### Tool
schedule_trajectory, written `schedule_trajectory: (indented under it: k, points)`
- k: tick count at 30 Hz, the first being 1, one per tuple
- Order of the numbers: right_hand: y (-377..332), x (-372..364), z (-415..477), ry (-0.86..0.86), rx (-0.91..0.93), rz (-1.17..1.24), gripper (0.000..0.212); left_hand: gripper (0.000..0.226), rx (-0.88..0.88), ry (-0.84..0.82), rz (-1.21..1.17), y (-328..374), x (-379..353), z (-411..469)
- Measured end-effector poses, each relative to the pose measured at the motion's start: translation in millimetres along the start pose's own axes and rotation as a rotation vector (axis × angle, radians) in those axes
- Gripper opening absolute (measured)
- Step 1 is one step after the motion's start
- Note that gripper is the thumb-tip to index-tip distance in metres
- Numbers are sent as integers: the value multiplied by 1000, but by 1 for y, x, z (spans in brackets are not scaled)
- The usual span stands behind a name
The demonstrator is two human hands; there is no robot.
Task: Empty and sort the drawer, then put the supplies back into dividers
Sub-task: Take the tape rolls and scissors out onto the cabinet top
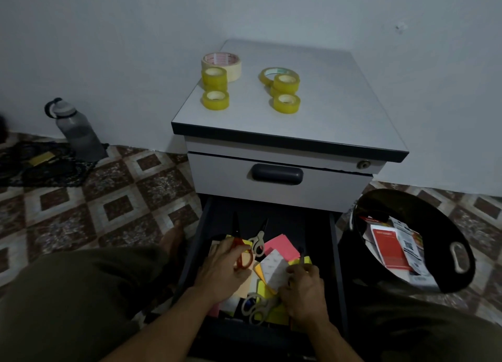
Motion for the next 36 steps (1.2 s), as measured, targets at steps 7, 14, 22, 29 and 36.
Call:
schedule_trajectory:
  k: [7,14,22,29,36]
  points:
    - [6,-4,8,5,-32,40,42,48,73,-44,-26,0,-6,11]
    - [6,1,8,-25,-82,59,44,54,91,0,-26,-2,3,8]
    - [5,4,7,-88,-134,111,39,50,82,-4,15,9,21,-6]
    - [-1,16,-6,-99,-147,114,55,53,79,-4,-74,17,33,-18]
    - [-30,51,-30,-38,78,190,49,48,-20,-5,-149,36,65,-38]
Point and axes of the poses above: each hand's wrist, its own z-axis towards the middle knuckle, its own x-axis out of the back of the hand, y = z × x, the point moved 4 cm from there along z, towards the middle knuckle, and after that the axes turned 10 degrees about -y, right-handed, at the moved point
